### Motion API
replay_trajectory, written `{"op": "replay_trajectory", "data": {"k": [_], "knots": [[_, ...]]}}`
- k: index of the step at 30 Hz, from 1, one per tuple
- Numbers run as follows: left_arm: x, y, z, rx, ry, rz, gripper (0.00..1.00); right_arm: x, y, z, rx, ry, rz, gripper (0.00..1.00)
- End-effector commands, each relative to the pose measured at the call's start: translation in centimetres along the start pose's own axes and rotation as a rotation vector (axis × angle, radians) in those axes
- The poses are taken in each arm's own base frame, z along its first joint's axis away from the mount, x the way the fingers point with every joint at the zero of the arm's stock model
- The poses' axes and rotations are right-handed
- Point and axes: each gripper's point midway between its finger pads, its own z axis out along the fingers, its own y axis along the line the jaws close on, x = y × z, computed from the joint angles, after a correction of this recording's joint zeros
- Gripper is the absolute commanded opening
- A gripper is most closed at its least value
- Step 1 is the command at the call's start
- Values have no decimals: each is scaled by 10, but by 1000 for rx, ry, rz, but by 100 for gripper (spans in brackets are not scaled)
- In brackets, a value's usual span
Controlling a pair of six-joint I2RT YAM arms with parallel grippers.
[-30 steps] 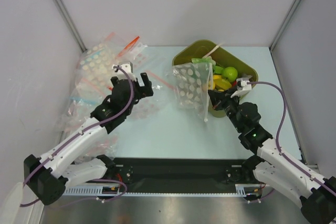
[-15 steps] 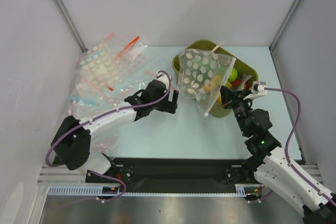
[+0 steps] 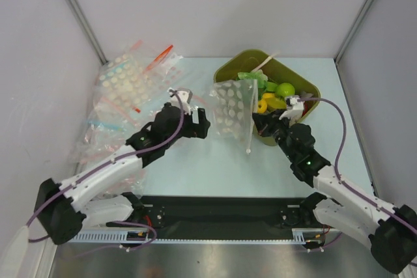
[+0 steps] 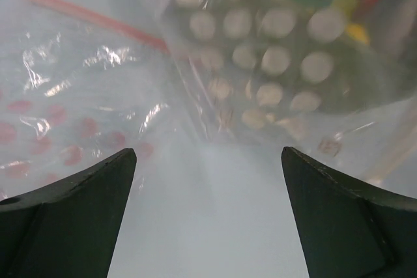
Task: Place the food in the zip-top bag and seal the zipper
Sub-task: Open the zipper of the food storage bag at the center of the board.
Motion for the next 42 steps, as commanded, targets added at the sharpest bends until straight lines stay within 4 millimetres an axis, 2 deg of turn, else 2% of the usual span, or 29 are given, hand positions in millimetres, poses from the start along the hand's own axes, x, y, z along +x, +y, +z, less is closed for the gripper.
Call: {"op": "replay_trajectory", "data": {"k": [1,3,7,9,11,12,15,21,22,25,29,35,39,41,42], "knots": [[-41,-5,-23,11,-157,-11,100,-4,45,13,-173,27,38,0],[-43,-15,-29,54,-174,4,99,7,52,15,-201,66,47,0],[-43,-53,-34,159,-190,80,99,20,58,22,-227,107,54,0],[-35,-72,-27,194,-153,136,99,25,61,25,-234,123,48,0],[-21,-83,-16,201,-108,174,97,28,64,25,-242,134,41,0],[-23,-90,-15,212,-109,183,96,31,64,27,-242,140,33,0],[-11,-103,-8,211,-73,222,91,34,67,28,-243,147,22,0],[-11,-102,-8,203,-89,222,80,41,73,29,-239,160,-13,0],[-12,-102,-8,203,-94,224,72,43,73,30,-237,167,-28,0],[-13,-96,-8,180,-102,229,60,48,81,31,-238,175,-70,0],[-15,-91,-9,151,-112,228,49,50,87,30,-215,168,-120,0],[-20,-82,-12,114,-140,231,31,45,85,28,-190,151,-139,0],[-20,-77,-12,83,-136,229,15,45,83,28,-180,148,-145,0],[-20,-74,-12,69,-136,223,12,43,80,29,-158,140,-146,0],[-22,-74,-14,69,-144,219,4,44,76,29,-138,145,-151,0]]}}
